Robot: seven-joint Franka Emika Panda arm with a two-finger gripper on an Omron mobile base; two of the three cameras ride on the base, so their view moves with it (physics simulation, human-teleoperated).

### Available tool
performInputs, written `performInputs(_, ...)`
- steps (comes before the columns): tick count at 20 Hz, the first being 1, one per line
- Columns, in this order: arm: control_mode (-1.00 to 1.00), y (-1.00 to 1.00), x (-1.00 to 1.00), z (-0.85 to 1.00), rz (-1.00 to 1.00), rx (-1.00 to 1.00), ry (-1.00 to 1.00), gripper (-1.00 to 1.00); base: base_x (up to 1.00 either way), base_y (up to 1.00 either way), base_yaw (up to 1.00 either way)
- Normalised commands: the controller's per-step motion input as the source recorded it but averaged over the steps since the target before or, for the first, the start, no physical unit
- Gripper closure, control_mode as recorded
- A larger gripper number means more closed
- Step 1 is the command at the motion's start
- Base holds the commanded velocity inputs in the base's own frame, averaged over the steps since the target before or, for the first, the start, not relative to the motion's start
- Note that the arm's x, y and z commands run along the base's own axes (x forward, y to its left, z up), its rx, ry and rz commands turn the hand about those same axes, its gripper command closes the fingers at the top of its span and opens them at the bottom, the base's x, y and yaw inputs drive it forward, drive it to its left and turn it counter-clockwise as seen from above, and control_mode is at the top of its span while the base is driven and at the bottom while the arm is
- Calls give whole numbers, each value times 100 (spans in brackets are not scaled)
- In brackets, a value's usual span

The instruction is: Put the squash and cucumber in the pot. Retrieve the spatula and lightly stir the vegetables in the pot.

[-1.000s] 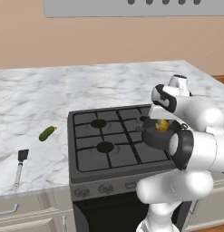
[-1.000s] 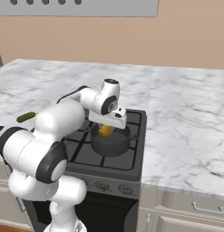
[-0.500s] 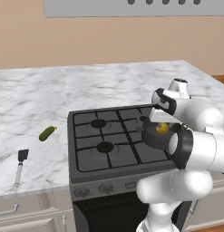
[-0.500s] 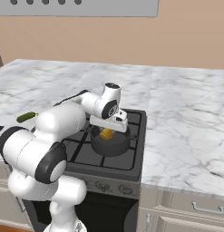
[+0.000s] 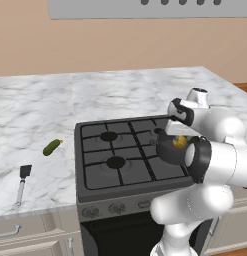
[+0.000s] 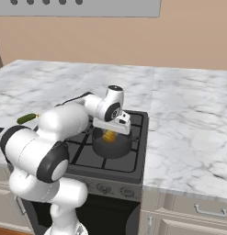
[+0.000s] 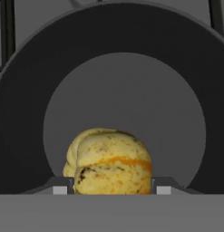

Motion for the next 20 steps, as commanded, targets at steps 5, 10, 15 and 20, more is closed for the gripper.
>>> performInputs(5, -100, 0, 10, -30, 0, 0, -1, 100, 0, 0, 0)
performInputs(10, -100, -6, 2, 0, 0, 0, 1, -100, 0, 0, 0)
performInputs(15, -100, 0, 0, 0, 0, 0, 0, -100, 0, 0, 0)
performInputs(20, -100, 0, 0, 24, 0, -4, 0, -100, 0, 0, 0)
